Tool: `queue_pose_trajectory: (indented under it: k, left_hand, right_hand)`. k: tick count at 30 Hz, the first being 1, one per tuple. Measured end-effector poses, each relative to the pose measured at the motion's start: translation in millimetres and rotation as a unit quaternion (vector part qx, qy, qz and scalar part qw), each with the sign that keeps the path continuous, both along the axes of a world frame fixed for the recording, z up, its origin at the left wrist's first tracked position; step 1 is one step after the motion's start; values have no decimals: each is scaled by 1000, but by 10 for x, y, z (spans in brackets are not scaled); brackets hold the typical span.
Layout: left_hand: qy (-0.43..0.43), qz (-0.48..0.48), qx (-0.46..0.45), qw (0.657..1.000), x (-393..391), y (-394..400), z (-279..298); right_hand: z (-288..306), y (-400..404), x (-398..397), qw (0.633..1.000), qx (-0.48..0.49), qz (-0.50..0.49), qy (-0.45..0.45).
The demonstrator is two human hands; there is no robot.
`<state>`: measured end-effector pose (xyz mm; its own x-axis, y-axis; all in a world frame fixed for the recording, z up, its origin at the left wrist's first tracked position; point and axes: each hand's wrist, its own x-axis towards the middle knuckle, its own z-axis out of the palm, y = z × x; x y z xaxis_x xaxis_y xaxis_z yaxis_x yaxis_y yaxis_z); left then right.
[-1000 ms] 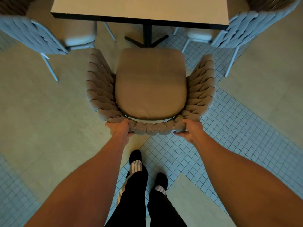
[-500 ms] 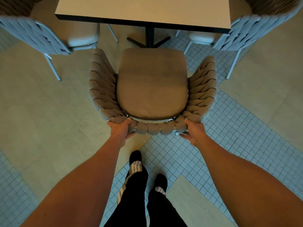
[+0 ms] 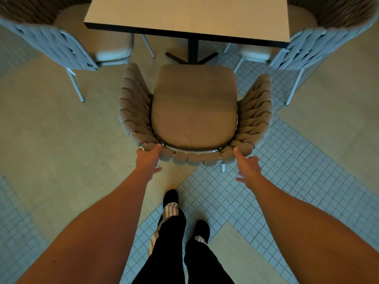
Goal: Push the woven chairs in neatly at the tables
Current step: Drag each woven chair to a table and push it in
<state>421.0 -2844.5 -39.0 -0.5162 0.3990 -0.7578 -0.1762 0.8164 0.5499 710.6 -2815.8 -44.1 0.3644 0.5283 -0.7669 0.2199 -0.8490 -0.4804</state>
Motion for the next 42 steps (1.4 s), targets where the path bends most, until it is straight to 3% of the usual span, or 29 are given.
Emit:
queue_pose_trajectory:
  k: [3, 5, 10, 14, 21, 26, 32, 42]
  left_hand:
    - [144, -167, 10, 975, -39, -166, 63]
    - [190, -245, 29, 950, -47, -273, 149]
    - [222, -349, 28, 910, -151, -478, 358]
    - [263, -393, 16, 881, -303, -584, 548]
    - [319, -438, -46, 839, -766, -733, 803]
    - [316, -441, -82, 836, -1243, -822, 910]
    - [304, -421, -102, 849, -1900, -913, 997]
    - [295, -397, -111, 862, -2774, -849, 1132]
  right_hand:
    - [91, -133, -19, 979, 31, 173, -105]
    - [188, -188, -32, 948, 48, 271, -160]
    - [440, -173, -162, 857, 119, 452, -217]
    - [672, -85, -449, 784, 107, 573, -214]
    - [929, -41, -1113, 705, 105, 678, -180]
    - [1030, -21, -1761, 662, 101, 723, -169]
    - [1128, 19, -2556, 636, 108, 747, -158]
    - [1212, 213, -3621, 629, 104, 754, -157]
